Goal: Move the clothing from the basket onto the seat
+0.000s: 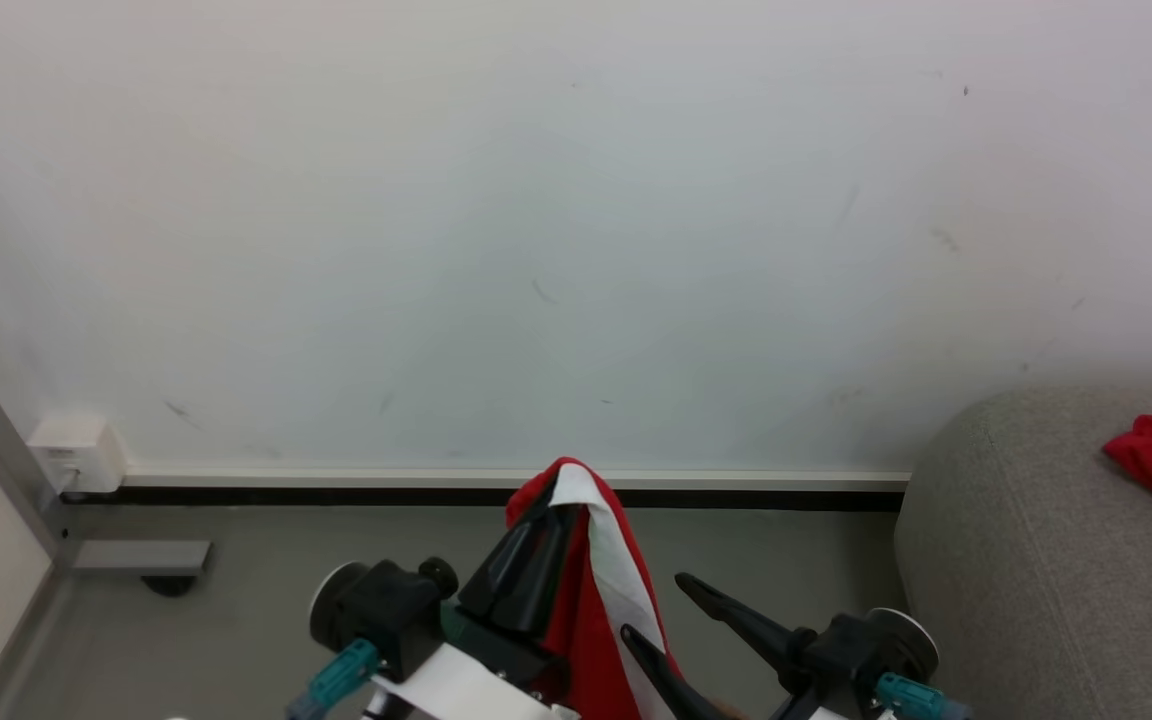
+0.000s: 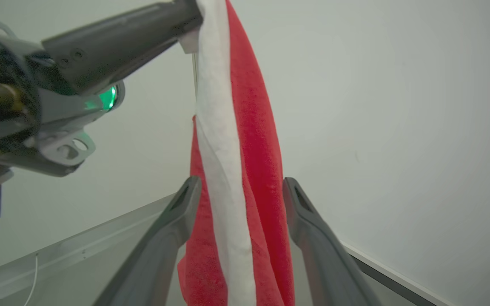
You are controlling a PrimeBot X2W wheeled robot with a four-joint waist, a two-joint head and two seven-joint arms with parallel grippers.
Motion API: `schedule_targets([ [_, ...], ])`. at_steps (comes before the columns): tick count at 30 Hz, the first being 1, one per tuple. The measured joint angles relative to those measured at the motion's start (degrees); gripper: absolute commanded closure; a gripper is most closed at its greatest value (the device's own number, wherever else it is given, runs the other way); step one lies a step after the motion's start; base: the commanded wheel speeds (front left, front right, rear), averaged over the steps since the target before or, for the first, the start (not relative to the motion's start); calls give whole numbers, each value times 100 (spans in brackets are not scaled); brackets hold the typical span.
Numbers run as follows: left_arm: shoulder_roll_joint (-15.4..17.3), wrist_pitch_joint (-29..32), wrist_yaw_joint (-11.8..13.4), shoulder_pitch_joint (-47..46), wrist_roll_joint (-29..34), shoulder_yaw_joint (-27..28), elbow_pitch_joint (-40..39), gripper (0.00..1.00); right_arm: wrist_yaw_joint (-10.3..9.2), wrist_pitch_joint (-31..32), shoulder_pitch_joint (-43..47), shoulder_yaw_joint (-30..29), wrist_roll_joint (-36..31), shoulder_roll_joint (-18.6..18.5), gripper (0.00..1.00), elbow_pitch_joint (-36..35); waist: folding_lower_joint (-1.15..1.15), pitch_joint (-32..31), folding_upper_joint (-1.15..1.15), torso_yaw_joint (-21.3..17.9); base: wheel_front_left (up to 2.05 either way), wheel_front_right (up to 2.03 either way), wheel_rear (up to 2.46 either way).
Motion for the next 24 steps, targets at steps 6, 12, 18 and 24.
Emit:
schedule_targets([
  [6, -25, 199, -33, -129, -98, -352, -250, 100, -1, -51, -348, 303, 337, 269, 0, 993, 0, 6, 0, 83, 0, 0, 0],
  [12, -29, 357, -42, -151, -157, -524, -401, 100, -1, -202, -677, 728, 1034, 421, 100, 1561, 0, -3, 0, 178, 0, 0, 0],
  [18, 74, 427, 55, -35, -157, -494, -318, 61, -1, -542, -981, 746, 1383, 297, 100, 1725, 0, -7, 0, 148, 0, 0, 0],
  [24, 249, 554, 166, 92, -160, -409, -9, 0, -1, -656, -1254, 598, 1527, -37, 100, 1655, 0, 58, 0, -88, 0, 0, 0],
])
